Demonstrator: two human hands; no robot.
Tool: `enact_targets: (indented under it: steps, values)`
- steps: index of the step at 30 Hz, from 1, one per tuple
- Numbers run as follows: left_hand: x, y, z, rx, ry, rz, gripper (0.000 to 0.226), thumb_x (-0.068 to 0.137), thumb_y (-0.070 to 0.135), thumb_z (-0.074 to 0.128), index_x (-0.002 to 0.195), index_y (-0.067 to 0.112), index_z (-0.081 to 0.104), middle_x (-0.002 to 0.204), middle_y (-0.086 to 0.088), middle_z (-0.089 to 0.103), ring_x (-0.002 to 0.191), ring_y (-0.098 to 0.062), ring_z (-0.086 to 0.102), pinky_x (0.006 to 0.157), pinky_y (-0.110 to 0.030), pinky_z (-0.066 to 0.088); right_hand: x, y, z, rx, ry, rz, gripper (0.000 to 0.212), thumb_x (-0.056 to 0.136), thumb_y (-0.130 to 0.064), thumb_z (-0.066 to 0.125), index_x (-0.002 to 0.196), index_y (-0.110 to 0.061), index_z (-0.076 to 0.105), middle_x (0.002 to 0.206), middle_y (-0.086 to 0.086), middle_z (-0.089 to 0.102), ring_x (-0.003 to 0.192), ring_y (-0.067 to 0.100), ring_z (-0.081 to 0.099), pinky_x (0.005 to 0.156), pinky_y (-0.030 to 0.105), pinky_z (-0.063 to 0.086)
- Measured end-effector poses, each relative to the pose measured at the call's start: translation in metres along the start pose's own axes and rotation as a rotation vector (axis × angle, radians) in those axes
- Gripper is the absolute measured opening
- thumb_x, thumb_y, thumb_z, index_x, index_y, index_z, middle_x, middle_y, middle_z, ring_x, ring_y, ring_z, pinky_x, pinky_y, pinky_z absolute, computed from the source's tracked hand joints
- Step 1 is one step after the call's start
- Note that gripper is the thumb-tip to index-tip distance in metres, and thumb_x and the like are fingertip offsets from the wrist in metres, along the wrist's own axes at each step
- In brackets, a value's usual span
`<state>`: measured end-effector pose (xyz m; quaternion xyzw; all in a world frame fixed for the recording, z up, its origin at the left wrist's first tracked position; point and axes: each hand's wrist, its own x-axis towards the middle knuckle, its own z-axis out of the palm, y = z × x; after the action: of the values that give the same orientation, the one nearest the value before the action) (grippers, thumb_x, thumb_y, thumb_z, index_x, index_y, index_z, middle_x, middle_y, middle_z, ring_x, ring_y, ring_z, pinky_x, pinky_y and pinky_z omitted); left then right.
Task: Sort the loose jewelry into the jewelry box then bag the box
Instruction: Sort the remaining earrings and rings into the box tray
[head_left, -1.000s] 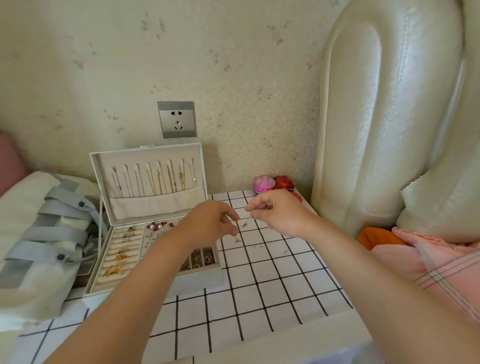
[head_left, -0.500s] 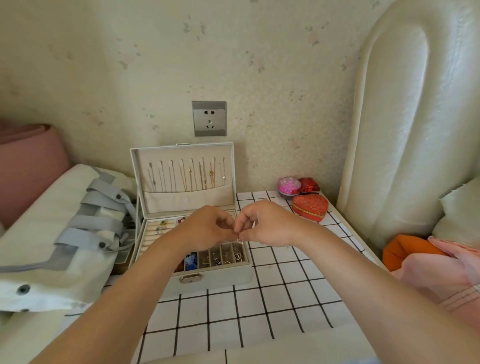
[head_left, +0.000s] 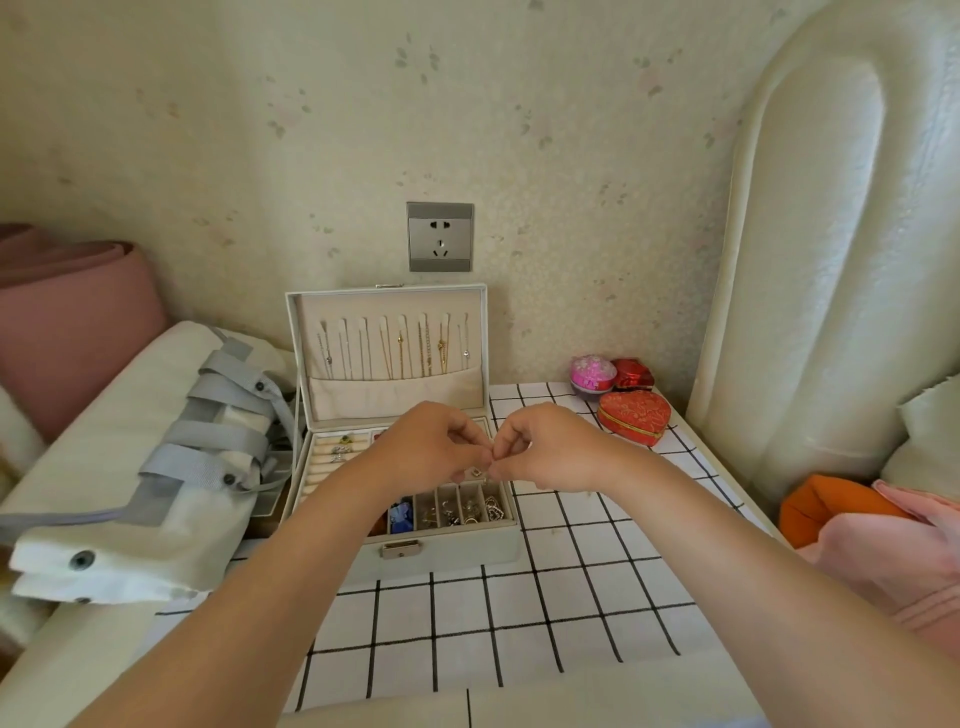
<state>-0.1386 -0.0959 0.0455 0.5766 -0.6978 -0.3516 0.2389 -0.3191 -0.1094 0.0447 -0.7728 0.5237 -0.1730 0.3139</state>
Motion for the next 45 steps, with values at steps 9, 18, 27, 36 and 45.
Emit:
enact_targets:
  steps: [9,18,27,36,45]
  values:
    - [-0.005,0.010,0.002,-0.160,0.071,-0.078,0.014,0.085,0.024,0.076,0.097,0.023,0.068,0.078,0.004,0.076,0.072,-0.010,0.074,0.060,-0.024,0.050,-0.004,-0.003,0.000,0.164,0.048,0.033,0.013,0.079,-0.020,0.084,0.090,-0.016,0.079,0.065,-0.010,0.068,0.048,0.004,0.054,0.053,0.020,0.046]
    - [-0.019,-0.008,0.009,0.412,-0.005,-0.002,0.000,0.084,0.032,0.072,0.084,0.032,0.072,0.080,0.015,0.065,0.080,-0.005,0.062,0.076,-0.028,0.054,-0.005,-0.002,0.005,0.035,0.022,0.070,0.017,0.078,-0.024,0.084,0.071,-0.032,0.070,0.067,-0.019,0.061,0.056,-0.006,0.056,0.056,0.013,0.039]
    - [-0.025,-0.005,0.026,0.644,0.010,-0.021,0.023,0.089,0.049,0.060,0.089,0.030,0.072,0.082,0.009,0.069,0.070,-0.007,0.060,0.068,-0.028,0.052,-0.007,-0.003,0.005,0.010,-0.020,0.065,0.008,0.082,-0.024,0.081,0.084,-0.023,0.073,0.072,-0.019,0.058,0.060,-0.004,0.051,0.056,0.012,0.036]
    - [-0.015,-0.009,0.028,0.520,-0.005,-0.037,0.023,0.088,0.039,0.056,0.075,0.021,0.066,0.067,0.006,0.064,0.065,-0.013,0.062,0.065,-0.029,0.052,-0.006,-0.003,0.004,0.007,-0.021,0.053,0.010,0.083,-0.023,0.079,0.079,-0.025,0.070,0.072,-0.018,0.060,0.063,-0.003,0.053,0.057,0.013,0.038]
    - [-0.011,-0.004,0.023,0.284,-0.044,-0.006,0.023,0.091,0.043,0.063,0.084,0.025,0.075,0.062,0.010,0.060,0.058,-0.007,0.054,0.065,-0.025,0.047,-0.007,-0.002,-0.001,0.007,0.004,0.081,0.009,0.080,-0.022,0.079,0.074,-0.026,0.073,0.072,-0.013,0.067,0.049,0.001,0.056,0.052,0.019,0.045]
